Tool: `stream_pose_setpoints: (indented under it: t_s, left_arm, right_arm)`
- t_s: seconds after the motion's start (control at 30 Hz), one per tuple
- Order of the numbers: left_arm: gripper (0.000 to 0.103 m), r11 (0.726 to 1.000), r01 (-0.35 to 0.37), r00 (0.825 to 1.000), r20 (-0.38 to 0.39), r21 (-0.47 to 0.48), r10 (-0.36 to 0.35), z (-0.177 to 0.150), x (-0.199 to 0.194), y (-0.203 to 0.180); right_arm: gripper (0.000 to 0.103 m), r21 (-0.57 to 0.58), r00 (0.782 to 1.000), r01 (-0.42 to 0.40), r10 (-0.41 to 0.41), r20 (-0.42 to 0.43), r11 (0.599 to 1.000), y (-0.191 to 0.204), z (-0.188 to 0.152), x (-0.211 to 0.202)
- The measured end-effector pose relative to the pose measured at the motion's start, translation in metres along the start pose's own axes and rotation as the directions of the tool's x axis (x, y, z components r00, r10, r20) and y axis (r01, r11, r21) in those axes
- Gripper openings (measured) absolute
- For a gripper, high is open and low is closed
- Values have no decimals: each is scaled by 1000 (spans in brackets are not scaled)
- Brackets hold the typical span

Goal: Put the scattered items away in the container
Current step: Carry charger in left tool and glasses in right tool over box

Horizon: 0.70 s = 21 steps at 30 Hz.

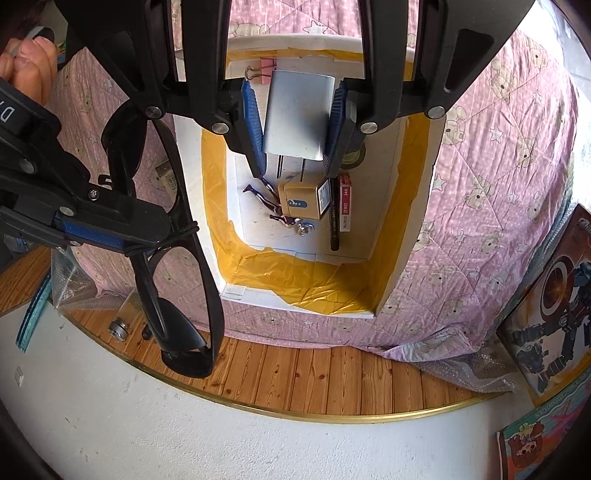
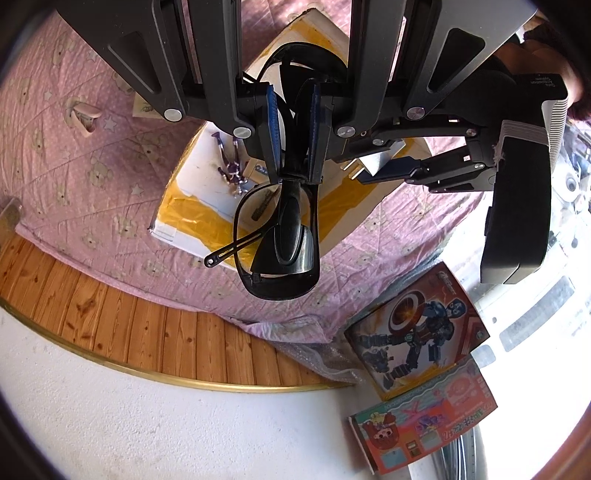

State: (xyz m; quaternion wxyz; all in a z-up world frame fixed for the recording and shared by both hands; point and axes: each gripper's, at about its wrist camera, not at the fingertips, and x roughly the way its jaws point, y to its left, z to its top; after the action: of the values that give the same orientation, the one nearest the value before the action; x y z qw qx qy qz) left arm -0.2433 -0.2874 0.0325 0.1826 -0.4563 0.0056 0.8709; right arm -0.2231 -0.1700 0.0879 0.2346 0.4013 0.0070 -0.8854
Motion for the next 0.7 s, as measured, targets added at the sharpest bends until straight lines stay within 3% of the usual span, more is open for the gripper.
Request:
stream_pose_setpoints:
  t_s: [0.53,0.7]
  left_arm:
    - [33,995,-27,995,-99,-92,18,3,42,54]
    - [33,996,-44,990,-139,-72,33,-2,52,60]
  right_arm:
    - [15,35,985,-40,45,-165,999,-6,-15,70]
    - [15,26,978,-43,47,-205,999,-6,-21,82]
